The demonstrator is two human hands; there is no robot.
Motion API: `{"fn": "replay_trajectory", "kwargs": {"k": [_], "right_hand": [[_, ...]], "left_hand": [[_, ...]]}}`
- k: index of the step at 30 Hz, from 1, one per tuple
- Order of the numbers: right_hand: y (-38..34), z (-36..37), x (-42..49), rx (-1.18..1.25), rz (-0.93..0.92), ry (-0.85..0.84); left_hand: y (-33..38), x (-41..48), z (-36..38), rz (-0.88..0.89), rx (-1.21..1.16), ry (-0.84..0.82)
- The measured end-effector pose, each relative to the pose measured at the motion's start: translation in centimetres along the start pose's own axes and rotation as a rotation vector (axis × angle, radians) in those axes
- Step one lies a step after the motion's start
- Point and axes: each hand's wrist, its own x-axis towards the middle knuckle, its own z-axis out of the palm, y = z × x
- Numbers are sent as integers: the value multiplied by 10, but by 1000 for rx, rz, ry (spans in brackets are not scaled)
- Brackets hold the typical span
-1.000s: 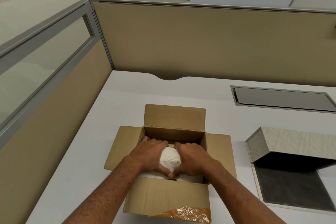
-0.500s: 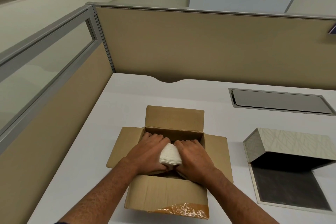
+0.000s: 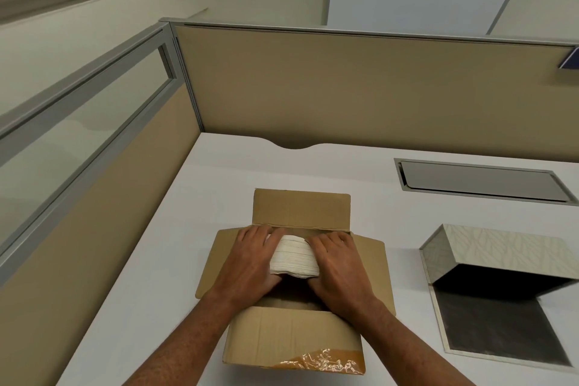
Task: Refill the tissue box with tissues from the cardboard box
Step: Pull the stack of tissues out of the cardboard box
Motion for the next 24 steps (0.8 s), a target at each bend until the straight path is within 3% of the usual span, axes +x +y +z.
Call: {"fn": "replay_trajectory", "kwargs": {"k": [6,14,24], "right_hand": [[0,-8,-2,16,-1,38],[-2,-13,-2,103,40,8],[2,-27,5,124,46,31]], "left_hand": [[-2,-13,-8,-50,-173,67],[-3,-18,-18,-280,-518,78],[8,-19,-38,-344,-637,174]]}}
